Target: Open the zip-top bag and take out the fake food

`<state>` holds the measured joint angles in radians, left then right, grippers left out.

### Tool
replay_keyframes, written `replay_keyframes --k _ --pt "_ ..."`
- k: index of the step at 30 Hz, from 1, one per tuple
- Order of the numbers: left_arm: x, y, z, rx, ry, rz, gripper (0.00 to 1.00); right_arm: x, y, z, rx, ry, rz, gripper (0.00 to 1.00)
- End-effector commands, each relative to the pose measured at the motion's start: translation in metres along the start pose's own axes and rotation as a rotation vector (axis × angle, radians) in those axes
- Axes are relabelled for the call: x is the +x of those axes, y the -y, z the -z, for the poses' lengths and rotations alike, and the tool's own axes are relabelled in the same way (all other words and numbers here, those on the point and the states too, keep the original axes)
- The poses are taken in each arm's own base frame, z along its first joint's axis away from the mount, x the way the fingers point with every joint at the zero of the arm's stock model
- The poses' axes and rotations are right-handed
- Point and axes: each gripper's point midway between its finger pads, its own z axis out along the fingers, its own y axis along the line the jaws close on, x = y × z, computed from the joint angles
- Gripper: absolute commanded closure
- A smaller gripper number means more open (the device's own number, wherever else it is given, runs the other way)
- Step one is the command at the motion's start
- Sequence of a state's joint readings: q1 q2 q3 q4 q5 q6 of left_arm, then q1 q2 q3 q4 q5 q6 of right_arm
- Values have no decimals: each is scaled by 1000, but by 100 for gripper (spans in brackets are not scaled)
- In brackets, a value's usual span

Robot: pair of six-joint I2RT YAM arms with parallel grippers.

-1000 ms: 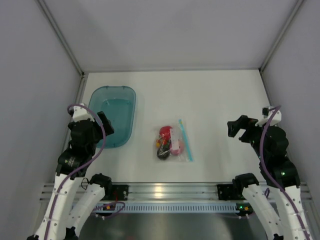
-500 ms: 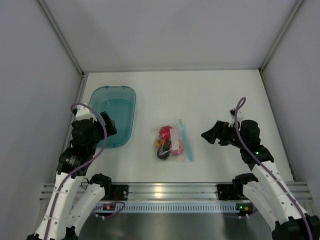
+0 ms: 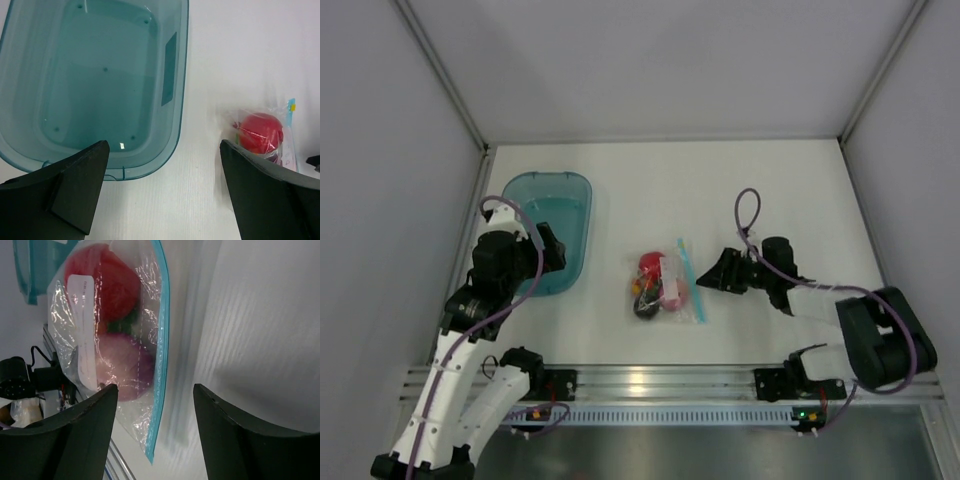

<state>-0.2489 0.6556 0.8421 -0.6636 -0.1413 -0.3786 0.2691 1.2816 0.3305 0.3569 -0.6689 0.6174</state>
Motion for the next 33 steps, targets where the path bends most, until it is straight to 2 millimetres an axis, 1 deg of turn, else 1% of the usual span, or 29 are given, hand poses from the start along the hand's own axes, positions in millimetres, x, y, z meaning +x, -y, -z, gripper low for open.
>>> replay_keyframes --k 1,3,5,6,7,8,10,11,12,13,14,15,16,17,19,21,23,24,26,27,28,29,30,31,32,33 --pt "-8 13 -3 66 28 -16 1 -21 -29 -27 -145 48 119 37" --pt "-7 14 -4 71 28 -19 1 -21 -27 -42 -157 55 122 40" --pt "-6 16 -4 80 24 -23 1 -22 -28 -50 -178 61 114 42" --pt "-5 16 -4 82 21 -24 1 -20 -24 -58 -178 54 106 44" --pt "-5 17 -3 87 21 -24 1 -16 -26 -63 -193 40 105 45" --pt "-5 17 -4 88 21 -25 1 -17 -28 -68 -208 34 105 47" --pt "-4 18 -4 93 19 -26 1 -11 -27 -78 -232 18 91 51" --pt "-4 19 -5 97 14 -29 1 -10 -28 -81 -246 18 90 52" --pt "-3 19 -5 97 10 -30 1 -6 -22 -85 -238 10 59 56" --pt "-3 20 -5 99 10 -30 1 -10 -25 -85 -258 33 74 57" --pt "-3 20 -5 99 7 -32 1 -12 -24 -86 -259 44 71 61" --pt "-2 19 -6 98 4 -32 1 -10 -22 -87 -255 44 58 73" --pt "-2 20 -6 99 4 -33 1 -13 -24 -88 -266 58 65 81" --pt "-1 20 -6 100 2 -33 1 -14 -25 -88 -267 60 64 91" --pt "-1 21 -7 104 -1 -34 1 -17 -29 -88 -275 71 70 97" --pt "0 21 -7 107 -6 -36 1 -21 -34 -86 -281 84 79 100" --pt "0 22 -7 110 -7 -37 1 -23 -35 -84 -265 86 79 100" --pt "0 22 -8 112 -9 -39 1 -28 -42 -80 -271 101 106 100" --pt "1 25 -7 125 -14 -44 1 -33 -43 -79 -248 110 126 100" --pt "1 25 -7 130 -14 -45 2 -30 -44 -76 -219 95 145 100" --pt "1 26 -6 136 -16 -46 1 -35 -46 -75 -201 99 165 100" --pt "0 28 -5 147 -12 -48 1 -41 -41 -76 -140 125 176 100" --pt "-1 30 -4 159 -11 -51 1 -32 -33 -71 -62 77 202 100" --pt "0 36 -2 194 -17 -54 1 -43 -39 -71 -35 92 240 100" --pt "-2 39 0 210 -10 -60 1 -46 -35 -69 31 102 262 100" --pt "-3 41 1 224 -6 -61 1 -49 -50 -64 32 112 334 100"
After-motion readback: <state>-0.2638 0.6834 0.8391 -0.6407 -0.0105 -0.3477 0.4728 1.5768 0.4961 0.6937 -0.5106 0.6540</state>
